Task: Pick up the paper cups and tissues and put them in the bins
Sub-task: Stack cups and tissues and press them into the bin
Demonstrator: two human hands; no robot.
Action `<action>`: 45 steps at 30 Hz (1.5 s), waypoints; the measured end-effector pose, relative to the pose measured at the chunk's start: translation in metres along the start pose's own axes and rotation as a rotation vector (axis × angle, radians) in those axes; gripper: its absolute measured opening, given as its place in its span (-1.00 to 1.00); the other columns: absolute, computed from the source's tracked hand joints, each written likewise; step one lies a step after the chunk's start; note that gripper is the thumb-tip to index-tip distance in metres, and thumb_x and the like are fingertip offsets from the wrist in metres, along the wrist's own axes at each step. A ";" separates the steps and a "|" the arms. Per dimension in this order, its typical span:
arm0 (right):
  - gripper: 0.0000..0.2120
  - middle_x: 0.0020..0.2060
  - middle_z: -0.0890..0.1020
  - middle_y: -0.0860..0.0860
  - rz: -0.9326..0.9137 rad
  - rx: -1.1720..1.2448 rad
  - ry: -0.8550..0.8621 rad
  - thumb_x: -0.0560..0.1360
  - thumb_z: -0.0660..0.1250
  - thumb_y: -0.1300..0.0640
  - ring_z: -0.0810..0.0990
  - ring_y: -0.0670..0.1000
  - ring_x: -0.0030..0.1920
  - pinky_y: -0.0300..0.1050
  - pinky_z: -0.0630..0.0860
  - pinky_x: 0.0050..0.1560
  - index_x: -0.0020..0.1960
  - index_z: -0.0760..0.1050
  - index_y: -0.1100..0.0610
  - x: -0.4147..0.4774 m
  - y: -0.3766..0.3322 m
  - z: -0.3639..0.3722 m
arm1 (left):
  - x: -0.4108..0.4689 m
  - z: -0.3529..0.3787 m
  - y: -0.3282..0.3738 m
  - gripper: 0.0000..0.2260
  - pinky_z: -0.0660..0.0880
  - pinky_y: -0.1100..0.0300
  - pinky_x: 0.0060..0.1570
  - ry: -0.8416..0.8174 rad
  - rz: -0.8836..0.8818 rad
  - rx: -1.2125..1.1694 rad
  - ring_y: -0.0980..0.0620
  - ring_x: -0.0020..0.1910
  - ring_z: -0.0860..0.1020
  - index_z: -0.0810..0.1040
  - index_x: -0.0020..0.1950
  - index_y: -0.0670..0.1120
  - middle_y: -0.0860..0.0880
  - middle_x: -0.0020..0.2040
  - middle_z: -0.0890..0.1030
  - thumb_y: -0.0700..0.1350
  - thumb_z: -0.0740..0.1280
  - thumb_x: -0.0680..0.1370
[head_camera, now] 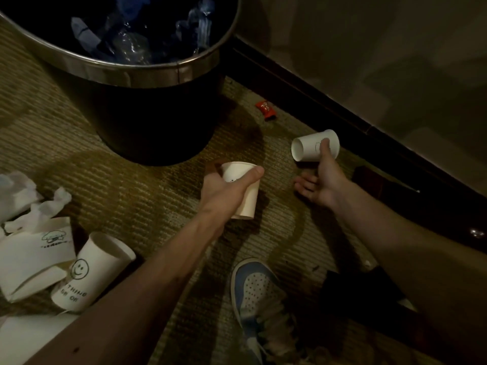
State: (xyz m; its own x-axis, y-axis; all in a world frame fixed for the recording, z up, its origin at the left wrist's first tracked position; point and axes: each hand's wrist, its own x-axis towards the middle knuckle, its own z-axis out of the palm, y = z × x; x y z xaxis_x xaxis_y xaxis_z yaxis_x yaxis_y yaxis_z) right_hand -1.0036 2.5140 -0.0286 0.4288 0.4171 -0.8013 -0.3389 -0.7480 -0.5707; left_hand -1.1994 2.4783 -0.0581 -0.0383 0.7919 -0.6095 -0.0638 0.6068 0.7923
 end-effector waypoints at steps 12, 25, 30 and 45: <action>-0.12 0.28 0.46 0.09 -0.261 -0.190 0.166 0.41 0.48 -0.10 0.61 0.05 0.07 -0.16 0.57 -0.28 0.52 0.06 0.09 0.029 -0.016 0.027 | 0.013 -0.026 0.007 -0.31 0.44 0.37 -0.40 -0.032 0.000 0.179 0.21 -0.13 0.52 0.38 0.25 0.06 0.14 -0.01 0.53 0.10 0.63 0.23; -0.25 0.17 0.57 0.00 -0.259 -0.753 -0.481 0.17 0.44 -0.22 0.59 0.02 0.06 -0.11 0.55 -0.19 0.32 0.45 -0.02 0.003 0.007 0.059 | 0.014 -0.061 0.049 0.01 0.29 0.37 -0.04 -0.373 0.173 0.588 0.24 0.16 0.37 -0.15 0.58 0.24 0.11 0.45 0.33 0.51 0.28 0.28; -0.60 0.06 0.61 0.05 -0.034 -0.777 -0.728 0.33 0.39 -0.11 0.55 0.05 0.06 -0.07 0.50 -0.06 0.12 0.55 0.00 0.006 -0.002 0.050 | 0.011 -0.067 0.050 -0.37 0.50 0.32 -0.18 -0.423 0.014 0.485 0.27 -0.10 0.60 0.46 0.25 0.10 0.18 0.02 0.60 0.50 0.16 0.38; -0.36 0.59 -0.03 -0.02 -0.740 -1.415 -0.163 0.57 0.06 -0.35 -0.05 0.20 0.56 0.13 -0.07 0.51 0.56 0.14 -0.10 0.057 -0.046 0.094 | 0.013 -0.096 0.042 -0.11 0.28 0.14 0.34 -0.436 -0.041 0.513 0.16 0.35 0.37 0.32 0.52 0.06 0.08 0.47 0.40 0.55 0.17 0.32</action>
State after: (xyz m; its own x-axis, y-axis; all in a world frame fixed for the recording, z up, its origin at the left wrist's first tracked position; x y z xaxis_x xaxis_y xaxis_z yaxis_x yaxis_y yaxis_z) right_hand -1.0424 2.6208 -0.0651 0.0178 0.8658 -0.5001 0.9426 -0.1814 -0.2805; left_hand -1.2982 2.5077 -0.0357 0.3674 0.6575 -0.6578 0.4293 0.5075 0.7471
